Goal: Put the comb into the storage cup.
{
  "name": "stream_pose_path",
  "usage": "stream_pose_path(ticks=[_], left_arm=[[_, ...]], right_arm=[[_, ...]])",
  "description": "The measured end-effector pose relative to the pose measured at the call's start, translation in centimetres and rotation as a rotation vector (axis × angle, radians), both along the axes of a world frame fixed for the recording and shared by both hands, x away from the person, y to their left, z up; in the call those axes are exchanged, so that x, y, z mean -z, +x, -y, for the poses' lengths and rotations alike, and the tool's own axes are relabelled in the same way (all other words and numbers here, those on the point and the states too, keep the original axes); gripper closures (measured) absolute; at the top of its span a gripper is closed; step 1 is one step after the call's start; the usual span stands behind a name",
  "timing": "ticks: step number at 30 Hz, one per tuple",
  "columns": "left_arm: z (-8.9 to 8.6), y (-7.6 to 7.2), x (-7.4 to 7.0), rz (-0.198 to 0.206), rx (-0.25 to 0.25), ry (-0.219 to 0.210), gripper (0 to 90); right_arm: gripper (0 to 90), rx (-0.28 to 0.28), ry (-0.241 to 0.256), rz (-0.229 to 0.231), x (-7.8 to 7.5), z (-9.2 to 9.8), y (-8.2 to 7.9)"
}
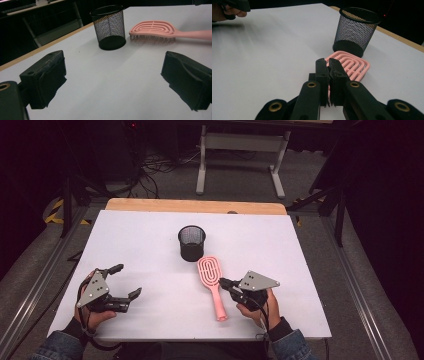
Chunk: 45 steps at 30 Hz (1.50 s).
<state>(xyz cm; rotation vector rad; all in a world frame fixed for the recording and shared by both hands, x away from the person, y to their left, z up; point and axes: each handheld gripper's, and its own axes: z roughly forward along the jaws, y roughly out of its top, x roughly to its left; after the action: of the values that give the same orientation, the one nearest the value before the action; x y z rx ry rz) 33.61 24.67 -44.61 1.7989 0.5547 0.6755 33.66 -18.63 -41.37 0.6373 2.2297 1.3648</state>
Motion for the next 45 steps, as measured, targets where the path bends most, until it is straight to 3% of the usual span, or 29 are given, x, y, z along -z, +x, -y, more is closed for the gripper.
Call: stream_pose_path(ticks=[9, 12, 16, 17, 18, 19, 20, 21, 22, 24, 25, 29, 30, 33, 35, 45], left_arm=[[0.0, 0.0, 0.0, 0.000, 0.001, -0.009, 6.7], [0.0, 0.0, 0.0, -0.003, 0.002, -0.010, 6.8], [0.0, 0.0, 0.0, -0.005, 0.001, -0.010, 6.8], [0.0, 0.0, 0.0, -0.005, -0.001, -0.009, 6.8], [0.0, 0.0, 0.0, -0.005, -0.001, -0.009, 6.8], [0.0, -0.1, 0.0, -0.004, -0.005, -0.010, 6.8], [0.0, -0.1, -0.1, -0.003, -0.006, -0.010, 6.8], [0.0, -0.1, -0.1, -0.004, -0.005, -0.009, 6.9], [0.1, -0.1, 0.0, -0.008, -0.003, -0.010, 6.9], [0.1, -0.1, -0.1, -0.004, -0.008, 0.002, 6.9], [0.1, -0.1, -0.1, -0.003, -0.020, 0.015, 7.0], [0.2, -0.1, 0.0, -0.007, -0.025, 0.014, 7.2], [0.1, -0.1, -0.1, -0.002, -0.025, 0.019, 7.2], [0.2, -0.1, 0.0, -0.007, -0.025, 0.015, 7.3], [0.2, -0.1, 0.0, -0.012, -0.025, 0.016, 7.4], [0.3, -0.1, 0.0, -0.010, -0.023, 0.024, 7.5]], right_arm=[[82.9, 0.030, -0.024, -0.017, 0.1, -0.4, -0.1], [77.5, 0.043, -0.035, -0.028, 0.1, -0.6, -0.1], [55.0, 0.076, -0.068, -0.067, 0.1, -1.2, -0.1], [34.7, 0.134, -0.084, -0.106, 0.2, -1.8, 0.1], [29.1, 0.159, -0.096, -0.128, 0.2, -2.1, 0.3], [29.1, 0.159, -0.096, -0.128, 0.2, -2.1, 0.3], [20.8, 0.189, -0.102, -0.144, 0.2, -2.4, 0.3], [16.0, 0.252, -0.131, -0.151, 0.1, -3.0, 0.4], [13.1, 0.274, -0.137, -0.158, 0.2, -3.3, 0.4], [10.8, 0.287, -0.140, -0.174, 0.2, -3.5, 0.5], [10.6, 0.307, -0.155, -0.210, 0.3, -4.0, 0.8], [11.8, 0.322, -0.194, -0.245, 0.8, -4.6, 1.1], [12.3, 0.332, -0.205, -0.283, 1.3, -5.0, 1.4], [13.5, 0.346, -0.218, -0.314, 1.6, -5.2, 1.7], [15.6, 0.363, -0.231, -0.361, 2.3, -5.5, 2.1], [18.6, 0.394, -0.241, -0.391, 3.1, -5.4, 2.7]])
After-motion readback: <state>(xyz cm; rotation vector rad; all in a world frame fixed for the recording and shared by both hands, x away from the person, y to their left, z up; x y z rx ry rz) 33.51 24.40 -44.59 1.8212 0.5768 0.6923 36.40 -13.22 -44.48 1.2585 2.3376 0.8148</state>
